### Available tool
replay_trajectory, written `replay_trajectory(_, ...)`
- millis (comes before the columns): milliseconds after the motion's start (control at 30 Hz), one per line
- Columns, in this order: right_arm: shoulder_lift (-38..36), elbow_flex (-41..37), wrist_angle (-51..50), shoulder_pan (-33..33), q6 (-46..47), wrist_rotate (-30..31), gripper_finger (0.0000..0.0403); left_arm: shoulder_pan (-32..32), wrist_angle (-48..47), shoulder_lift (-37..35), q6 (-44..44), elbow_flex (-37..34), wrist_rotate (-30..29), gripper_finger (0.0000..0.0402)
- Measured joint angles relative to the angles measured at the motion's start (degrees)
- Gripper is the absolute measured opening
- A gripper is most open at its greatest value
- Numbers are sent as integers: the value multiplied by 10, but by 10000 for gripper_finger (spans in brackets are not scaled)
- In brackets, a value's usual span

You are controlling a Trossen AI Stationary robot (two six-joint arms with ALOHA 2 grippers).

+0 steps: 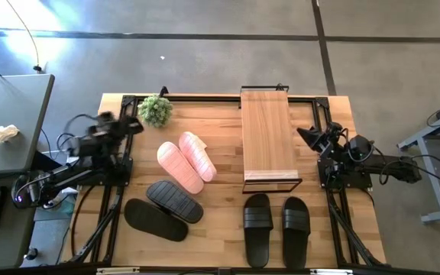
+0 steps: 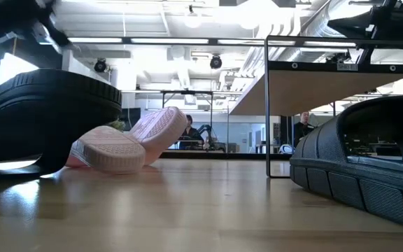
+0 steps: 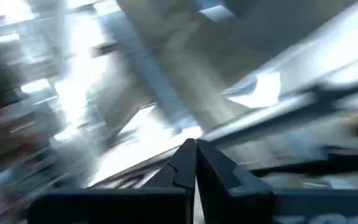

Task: Pick and place slides into the shelf
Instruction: Put the pink slipper under the shelf

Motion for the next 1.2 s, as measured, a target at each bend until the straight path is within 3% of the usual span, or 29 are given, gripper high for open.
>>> replay_trajectory(133,0,0,1,0,3,-9,0,0,59,0,51,68,51,1)
replay_trajectory(333,0,0,1,0,3,-10,0,0,-56,67,153,241,128,1)
replay_trajectory(533,0,0,1,0,3,-10,0,0,-178,239,191,401,229,1)
replay_trajectory(667,0,0,0,0,3,-10,0,-6,-183,376,152,491,311,1)
replay_trajectory(767,0,0,0,0,4,-10,0,-51,-183,464,140,560,343,1)
replay_trajectory(900,0,0,2,0,5,-10,0,-158,-194,572,153,657,365,0)
replay_trajectory(1000,0,0,3,0,5,-10,0,-232,-285,631,197,734,364,0)
replay_trajectory(1067,0,0,3,0,5,-10,0,-275,-418,659,258,788,331,0)
replay_trajectory(1133,0,0,3,0,5,-12,0,-311,-600,683,327,843,242,0)
replay_trajectory(1200,0,0,3,0,5,-13,0,-343,-789,706,366,898,104,0)
